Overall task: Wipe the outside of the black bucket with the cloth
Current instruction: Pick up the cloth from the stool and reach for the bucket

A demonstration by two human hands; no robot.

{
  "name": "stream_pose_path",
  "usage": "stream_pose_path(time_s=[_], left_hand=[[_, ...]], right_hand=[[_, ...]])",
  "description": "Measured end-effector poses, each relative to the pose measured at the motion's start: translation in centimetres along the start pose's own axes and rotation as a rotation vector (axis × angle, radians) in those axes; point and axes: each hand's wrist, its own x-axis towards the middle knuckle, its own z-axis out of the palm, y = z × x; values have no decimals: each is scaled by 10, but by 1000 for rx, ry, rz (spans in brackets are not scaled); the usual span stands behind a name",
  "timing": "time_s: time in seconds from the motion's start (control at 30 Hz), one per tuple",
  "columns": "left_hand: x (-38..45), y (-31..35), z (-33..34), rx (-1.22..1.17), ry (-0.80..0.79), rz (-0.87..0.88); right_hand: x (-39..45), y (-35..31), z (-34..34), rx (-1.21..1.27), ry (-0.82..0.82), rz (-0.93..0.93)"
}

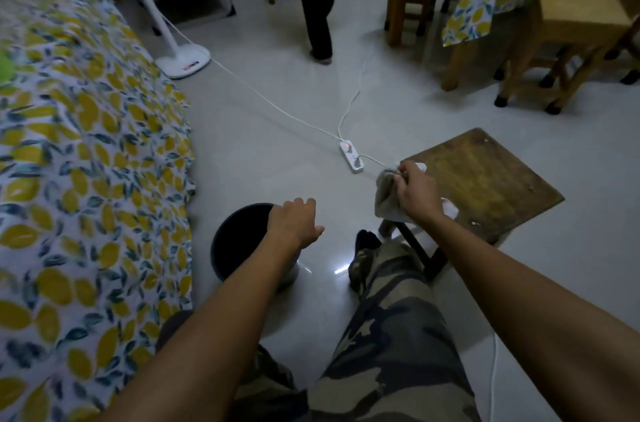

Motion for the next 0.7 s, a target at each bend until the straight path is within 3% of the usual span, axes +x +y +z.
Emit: stream_pose_path(time_s=[0.37,0.7], left_hand=[[-48,-57,9,-80,17,-174],[-31,-85,50,-134,-56,-214]], right_hand=[[-28,-82,52,196,-143,-104],[-35,-87,119,131,-240,-73]])
